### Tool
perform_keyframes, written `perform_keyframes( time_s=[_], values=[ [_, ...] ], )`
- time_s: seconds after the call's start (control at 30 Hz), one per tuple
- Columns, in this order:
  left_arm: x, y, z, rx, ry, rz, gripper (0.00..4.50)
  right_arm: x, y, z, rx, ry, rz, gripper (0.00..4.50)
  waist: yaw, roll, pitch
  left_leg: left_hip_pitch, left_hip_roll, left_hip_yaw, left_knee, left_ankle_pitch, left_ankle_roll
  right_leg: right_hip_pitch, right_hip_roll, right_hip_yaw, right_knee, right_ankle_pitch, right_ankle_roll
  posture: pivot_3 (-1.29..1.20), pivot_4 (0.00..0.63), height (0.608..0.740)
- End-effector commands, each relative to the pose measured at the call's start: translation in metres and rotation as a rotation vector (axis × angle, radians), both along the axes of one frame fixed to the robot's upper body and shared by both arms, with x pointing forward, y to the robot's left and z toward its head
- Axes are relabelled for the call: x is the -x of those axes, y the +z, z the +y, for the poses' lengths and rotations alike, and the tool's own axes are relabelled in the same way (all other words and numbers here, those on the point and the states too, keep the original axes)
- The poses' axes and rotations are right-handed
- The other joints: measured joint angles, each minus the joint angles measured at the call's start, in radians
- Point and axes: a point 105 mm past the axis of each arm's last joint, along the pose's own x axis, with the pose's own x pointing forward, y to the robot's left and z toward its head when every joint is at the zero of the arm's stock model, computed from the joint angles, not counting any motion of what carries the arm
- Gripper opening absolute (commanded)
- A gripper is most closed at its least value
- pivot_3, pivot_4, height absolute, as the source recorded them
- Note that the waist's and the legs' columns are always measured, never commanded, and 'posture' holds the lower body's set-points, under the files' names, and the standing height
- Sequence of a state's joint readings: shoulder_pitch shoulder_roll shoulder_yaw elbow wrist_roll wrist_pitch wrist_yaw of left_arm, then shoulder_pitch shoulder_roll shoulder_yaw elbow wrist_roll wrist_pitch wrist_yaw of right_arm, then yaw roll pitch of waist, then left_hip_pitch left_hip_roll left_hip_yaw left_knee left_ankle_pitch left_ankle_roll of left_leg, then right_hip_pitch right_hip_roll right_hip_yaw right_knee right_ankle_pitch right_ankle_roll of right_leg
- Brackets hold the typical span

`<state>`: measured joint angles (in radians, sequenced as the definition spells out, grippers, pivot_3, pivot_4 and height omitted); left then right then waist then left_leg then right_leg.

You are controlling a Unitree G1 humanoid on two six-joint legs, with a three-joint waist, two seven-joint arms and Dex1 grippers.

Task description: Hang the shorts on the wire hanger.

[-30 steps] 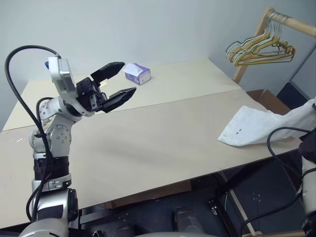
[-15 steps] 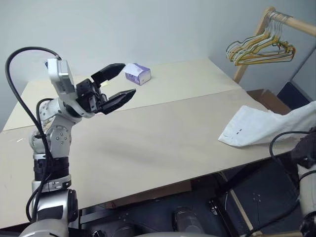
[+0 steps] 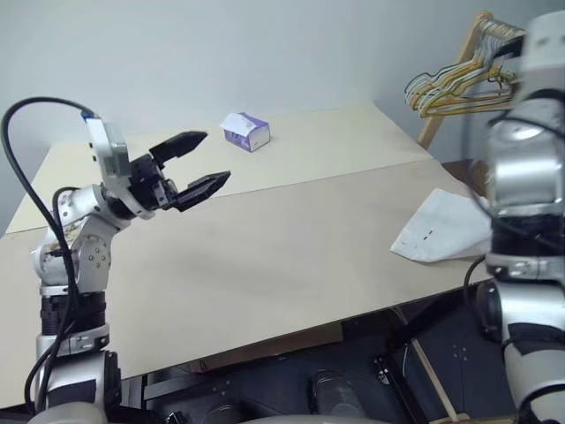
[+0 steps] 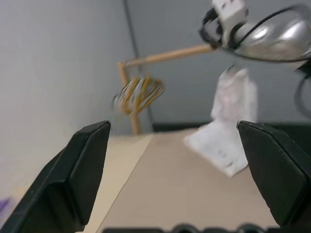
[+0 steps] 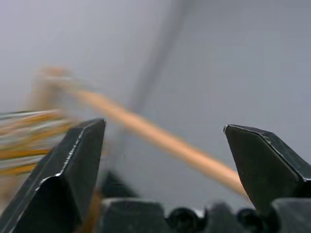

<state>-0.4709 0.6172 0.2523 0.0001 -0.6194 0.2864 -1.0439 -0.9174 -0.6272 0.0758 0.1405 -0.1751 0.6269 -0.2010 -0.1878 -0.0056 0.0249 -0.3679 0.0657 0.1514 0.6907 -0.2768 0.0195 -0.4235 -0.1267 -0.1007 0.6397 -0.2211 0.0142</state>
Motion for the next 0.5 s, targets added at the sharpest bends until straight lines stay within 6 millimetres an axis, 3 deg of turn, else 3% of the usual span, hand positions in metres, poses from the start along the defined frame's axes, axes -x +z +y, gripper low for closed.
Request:
perform_keyframes(
  time_s=[0.03, 0.13, 0.2, 0.3, 0.4, 0.5],
  values=[
    [0.004, 0.0, 0.018, -0.044, 0.105, -0.014, 4.5, 0.002, 0.003, 0.058, 0.152, 0.391, 0.085, 4.48, 0.017, 0.0, 0.0, 0.0, 0.0, 0.0, 0.0, 0.0, 0.0, 0.0, 0.0, 0.0, 0.0, 0.0, 0.0, -0.06, 0.0, 0.74],
    [0.01, -0.01, 0.028, -0.063, 0.141, 0.02, 4.5, 0.005, -0.025, 0.08, 0.253, 0.568, 0.227, 4.48, 0.044, -0.001, 0.001, -0.001, 0.0, 0.0, -0.002, 0.0, 0.0, -0.001, 0.0, -0.001, -0.002, 0.002, -0.004, -0.03, 0.0, 0.74],
    [0.013, -0.018, 0.036, -0.082, 0.188, 0.044, 4.5, 0.011, -0.055, 0.094, 0.301, 0.688, 0.351, 4.48, 0.068, -0.003, 0.0, -0.001, 0.001, 0.0, -0.003, 0.0, 0.001, -0.001, 0.0, -0.003, -0.004, 0.003, -0.005, -0.01, 0.0, 0.74],
    [0.018, -0.027, 0.042, -0.117, 0.223, 0.067, 4.5, 0.023, -0.084, 0.105, 0.337, 0.807, 0.465, 4.48, 0.105, -0.004, 0.001, -0.002, 0.001, 0.0, -0.004, -0.001, 0.0, -0.001, 0.001, -0.004, -0.008, 0.005, -0.008, 0.03, 0.0, 0.74],
    [0.022, -0.048, 0.048, -0.216, 0.273, 0.111, 4.5, 0.041, -0.128, 0.114, 0.348, 0.94, 0.644, 4.48, 0.14, -0.004, 0.001, -0.003, 0.0, 0.0, -0.004, -0.001, 0.0, -0.001, 0.001, -0.005, -0.01, 0.005, -0.008, 0.06, 0.0, 0.74],
    [0.027, -0.058, 0.049, -0.256, 0.281, 0.128, 4.5, 0.05, -0.15, 0.117, 0.347, 0.995, 0.722, 4.48, 0.162, -0.005, 0.001, -0.003, 0.001, 0.0, -0.005, -0.001, 0.0, -0.001, 0.001, -0.006, -0.01, 0.005, -0.008, 0.09, 0.0, 0.74]
  ],
)
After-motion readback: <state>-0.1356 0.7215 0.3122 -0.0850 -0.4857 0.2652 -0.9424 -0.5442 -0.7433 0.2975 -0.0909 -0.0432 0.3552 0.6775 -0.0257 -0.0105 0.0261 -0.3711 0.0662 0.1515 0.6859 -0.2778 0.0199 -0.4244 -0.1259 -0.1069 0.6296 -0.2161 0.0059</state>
